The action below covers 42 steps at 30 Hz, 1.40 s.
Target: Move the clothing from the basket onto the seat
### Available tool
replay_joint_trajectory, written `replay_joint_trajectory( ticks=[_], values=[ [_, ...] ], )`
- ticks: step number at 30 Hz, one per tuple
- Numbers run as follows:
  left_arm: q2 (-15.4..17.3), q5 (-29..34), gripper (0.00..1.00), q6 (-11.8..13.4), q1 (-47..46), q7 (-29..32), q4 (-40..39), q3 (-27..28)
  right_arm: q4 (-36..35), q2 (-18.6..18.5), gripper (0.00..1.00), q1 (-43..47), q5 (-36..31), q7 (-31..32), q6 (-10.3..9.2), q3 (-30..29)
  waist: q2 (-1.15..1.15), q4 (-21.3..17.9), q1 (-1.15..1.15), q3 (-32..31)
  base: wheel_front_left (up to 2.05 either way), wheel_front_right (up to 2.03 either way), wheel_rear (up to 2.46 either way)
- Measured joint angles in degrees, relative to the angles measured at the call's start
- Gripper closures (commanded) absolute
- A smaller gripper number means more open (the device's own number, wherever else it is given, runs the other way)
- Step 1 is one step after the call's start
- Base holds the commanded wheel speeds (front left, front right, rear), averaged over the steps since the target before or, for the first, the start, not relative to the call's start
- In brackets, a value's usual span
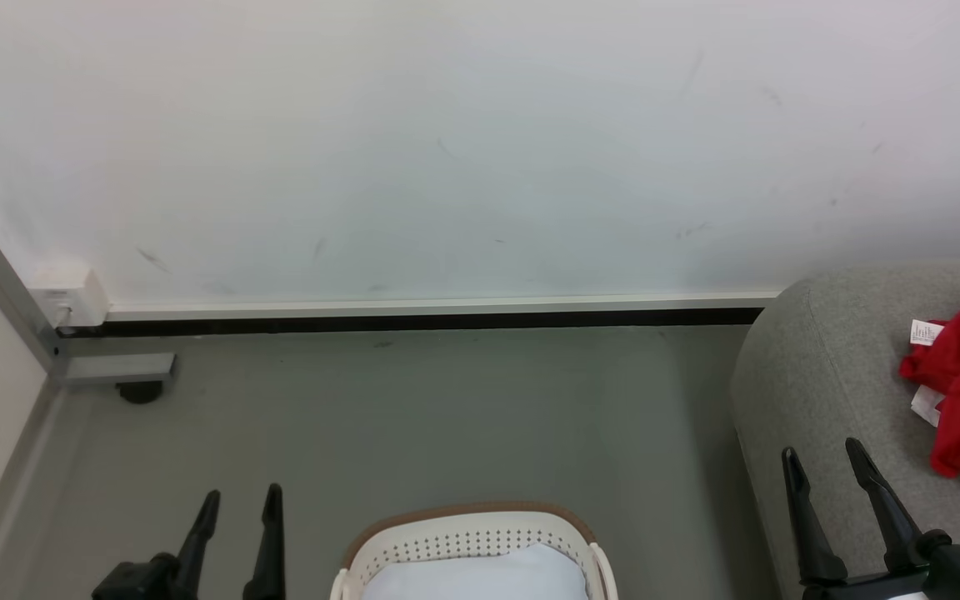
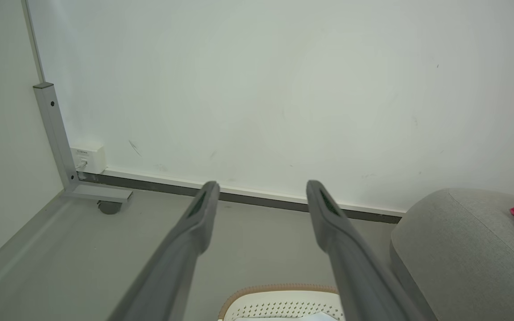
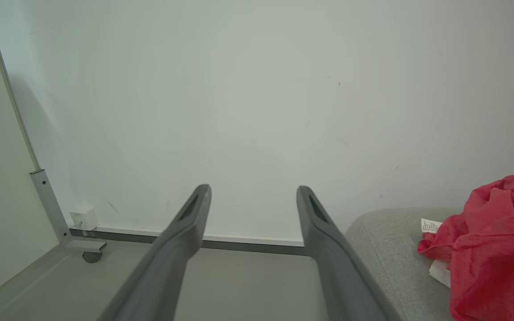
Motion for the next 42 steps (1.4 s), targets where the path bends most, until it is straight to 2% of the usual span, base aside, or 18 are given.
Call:
replay_joint_trajectory(
  ticks=[13, 14, 19, 42],
  values=[
    [-0.1, -0.7, 0.00, -0.3, -0.2, 0.0, 0.9, -0.3, 0.4, 0.1, 0.00, 0.0, 0.6, 0.0, 0.00, 0.6, 0.00, -0.4, 0.00, 0.0, 0.00, 0.00, 0.00],
    [-0.1, -0.9, 1.00, -0.3, -0.1, 0.0, 1.1, -0.4, 0.6, 0.2, 1.00, 0.0, 0.6, 0.0, 0.00, 0.6, 0.00, -0.4, 0.00, 0.0, 0.00, 0.00, 0.00],
    [-0.5, -1.9, 1.00, -0.3, 1.2, 0.6, 3.4, -0.5, 2.6, 0.7, 1.00, 1.3, 1.7, 0.4, 0.00, 0.9, 0.00, -0.3, 0.00, 0.0, 0.00, 0.00, 0.00],
    [-0.5, -24.4, 1.00, -0.4, 0.0, 6.6, 2.3, 1.2, 3.6, 0.8, 1.00, 0.2, 23.8, 6.0, 0.00, -2.1, 0.00, 0.2, 0.00, 0.6, 0.00, 0.00, 0.00]
  ],
)
